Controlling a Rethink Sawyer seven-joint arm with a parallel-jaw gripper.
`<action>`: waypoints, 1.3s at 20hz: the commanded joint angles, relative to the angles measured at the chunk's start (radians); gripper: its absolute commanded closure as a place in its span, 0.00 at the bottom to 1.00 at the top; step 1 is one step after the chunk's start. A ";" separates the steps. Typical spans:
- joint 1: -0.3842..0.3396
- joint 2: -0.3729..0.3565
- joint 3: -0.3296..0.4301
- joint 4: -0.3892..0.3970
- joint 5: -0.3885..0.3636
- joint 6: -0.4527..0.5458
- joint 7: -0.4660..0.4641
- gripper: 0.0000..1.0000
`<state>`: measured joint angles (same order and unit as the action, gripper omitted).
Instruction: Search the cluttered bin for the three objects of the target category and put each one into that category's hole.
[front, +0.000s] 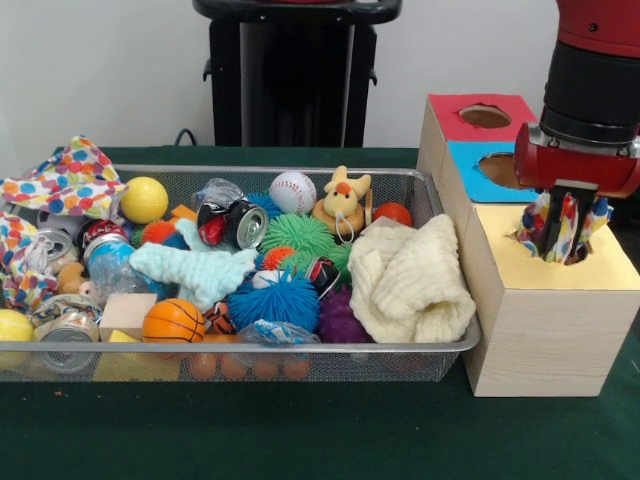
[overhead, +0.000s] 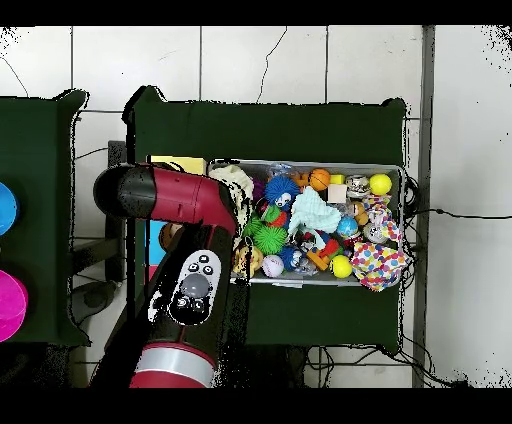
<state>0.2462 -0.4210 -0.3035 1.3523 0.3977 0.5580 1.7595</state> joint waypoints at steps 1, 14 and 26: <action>0.003 -0.024 0.024 0.048 -0.046 0.111 0.161 1.00; 0.014 -0.013 0.009 0.026 -0.050 0.133 0.165 0.00; 0.038 -0.071 -0.014 0.019 -0.051 0.213 0.157 0.00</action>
<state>0.2755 -0.4464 -0.3461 1.3414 0.3975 0.6197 1.7595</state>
